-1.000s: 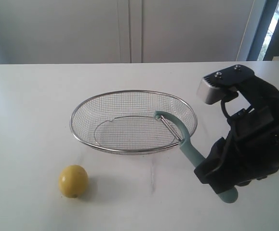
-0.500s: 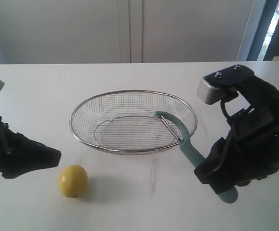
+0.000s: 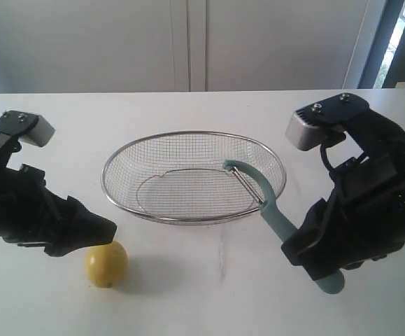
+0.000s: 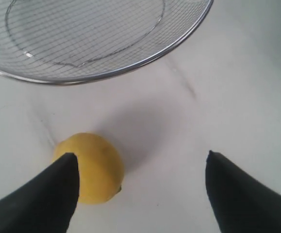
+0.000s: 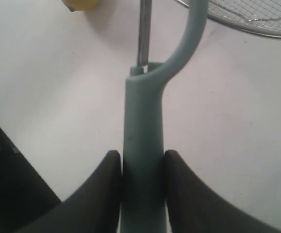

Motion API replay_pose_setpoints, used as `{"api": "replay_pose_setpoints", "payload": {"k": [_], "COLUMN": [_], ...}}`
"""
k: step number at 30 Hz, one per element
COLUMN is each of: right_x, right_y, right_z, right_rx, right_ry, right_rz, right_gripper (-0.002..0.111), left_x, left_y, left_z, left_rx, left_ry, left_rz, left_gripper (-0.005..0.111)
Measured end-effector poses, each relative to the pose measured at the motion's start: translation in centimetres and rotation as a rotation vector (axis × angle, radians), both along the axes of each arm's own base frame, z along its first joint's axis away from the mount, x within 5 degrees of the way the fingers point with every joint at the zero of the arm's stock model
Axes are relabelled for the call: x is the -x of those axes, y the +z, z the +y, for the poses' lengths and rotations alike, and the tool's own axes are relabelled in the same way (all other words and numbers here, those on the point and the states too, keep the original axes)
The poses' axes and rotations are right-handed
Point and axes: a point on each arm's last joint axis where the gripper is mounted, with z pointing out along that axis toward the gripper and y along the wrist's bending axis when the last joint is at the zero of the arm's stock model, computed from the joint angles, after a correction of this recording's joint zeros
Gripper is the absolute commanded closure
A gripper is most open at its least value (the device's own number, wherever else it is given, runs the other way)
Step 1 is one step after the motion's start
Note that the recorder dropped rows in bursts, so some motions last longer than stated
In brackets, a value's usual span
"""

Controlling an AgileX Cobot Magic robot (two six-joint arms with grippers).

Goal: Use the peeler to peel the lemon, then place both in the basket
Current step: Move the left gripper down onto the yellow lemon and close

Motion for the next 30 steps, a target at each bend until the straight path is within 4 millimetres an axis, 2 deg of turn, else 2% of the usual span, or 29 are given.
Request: {"api": "replay_pose_setpoints", "payload": {"k": [5, 11, 18, 30], "right_x": [0.0, 0.0, 0.0, 0.0], "right_y": [0.0, 0.0, 0.0, 0.0], "right_z": [0.0, 0.0, 0.0, 0.0], "right_rx": [0.0, 0.0, 0.0, 0.001], "right_ry": [0.0, 0.0, 0.0, 0.001], "right_rz": [0.0, 0.0, 0.0, 0.002], "right_gripper": [0.108, 0.108, 0.108, 0.108], "left_x": [-1.8, -3.3, -4.0, -4.9], "left_y": [-1.5, -3.3, -5.0, -5.9], "left_z": [0.2, -0.3, -0.7, -1.2], "left_rx": [-0.129, -0.181, -0.171, -0.1], "left_ry": [0.05, 0.07, 0.11, 0.204], "left_rz": [0.109, 0.223, 0.306, 0.347], "left_gripper": [0.031, 0.031, 0.031, 0.031]}}
